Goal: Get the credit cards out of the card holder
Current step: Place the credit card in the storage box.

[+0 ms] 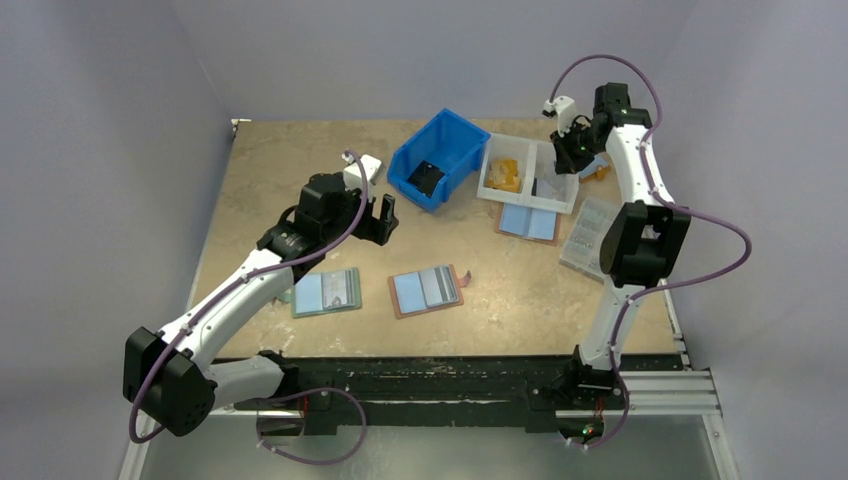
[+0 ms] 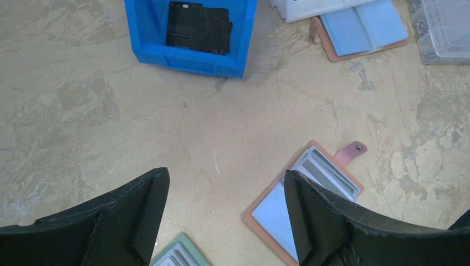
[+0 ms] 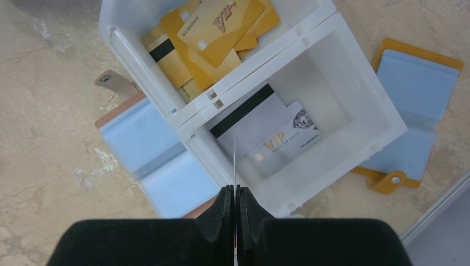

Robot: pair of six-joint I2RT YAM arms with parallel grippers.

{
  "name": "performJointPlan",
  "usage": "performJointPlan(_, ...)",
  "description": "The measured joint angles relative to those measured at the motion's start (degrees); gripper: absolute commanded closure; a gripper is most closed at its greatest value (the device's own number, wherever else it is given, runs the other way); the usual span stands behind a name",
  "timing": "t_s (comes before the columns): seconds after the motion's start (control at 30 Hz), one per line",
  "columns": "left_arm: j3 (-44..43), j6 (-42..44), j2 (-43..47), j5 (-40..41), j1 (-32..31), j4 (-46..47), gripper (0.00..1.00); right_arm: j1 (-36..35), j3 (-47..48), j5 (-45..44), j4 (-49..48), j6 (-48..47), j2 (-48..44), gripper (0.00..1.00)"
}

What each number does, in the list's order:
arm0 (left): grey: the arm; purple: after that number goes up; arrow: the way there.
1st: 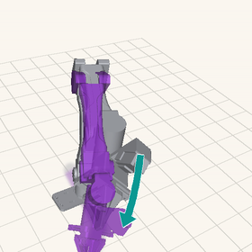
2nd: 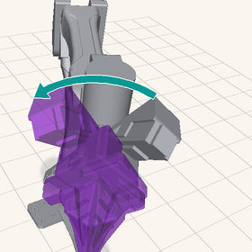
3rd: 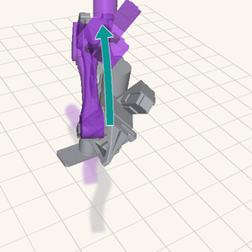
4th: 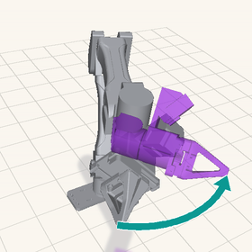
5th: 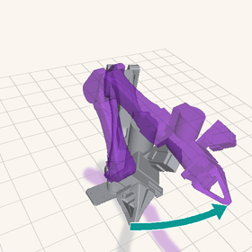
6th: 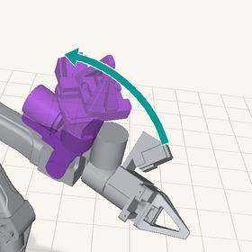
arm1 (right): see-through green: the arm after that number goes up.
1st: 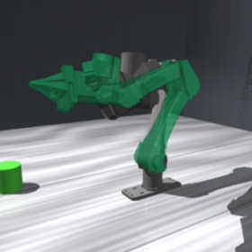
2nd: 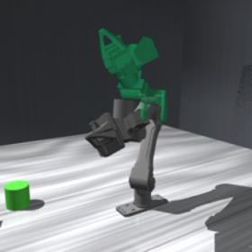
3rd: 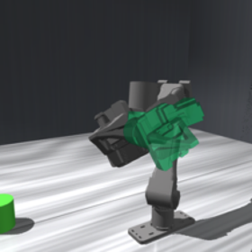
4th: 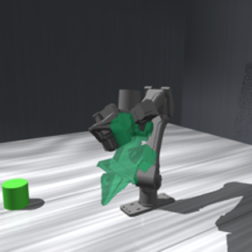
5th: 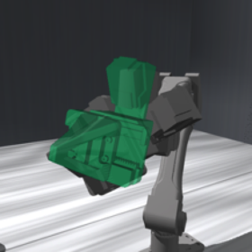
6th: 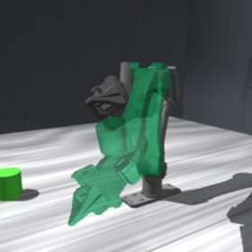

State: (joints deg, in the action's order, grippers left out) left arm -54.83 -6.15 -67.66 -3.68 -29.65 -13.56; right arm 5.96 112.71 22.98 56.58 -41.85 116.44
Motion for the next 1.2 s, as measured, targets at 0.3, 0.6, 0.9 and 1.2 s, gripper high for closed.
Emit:
performJointPlan(0.3,0.0,0.0,0.0,0.6,0.0,-0.4,0.2,-0.5,0.5,-1.9,1.1,-0.3,1.8,0.91)
performJointPlan(0.6,0.1,0.0,0.0,1.0,0.0,-0.7,0.2,-1.5,2.8,-3.0,2.9,-0.7,5.0,0.87)
performJointPlan(0.9,0.1,0.0,0.0,1.3,0.0,-0.7,0.2,-2.1,5.7,-13.9,-2.6,5.2,10.1,0.49)
performJointPlan(1.2,0.1,0.4,0.0,2.3,0.0,-0.7,0.16,-1.9,4.7,-20.2,-12.1,10.9,4.1,0.42)
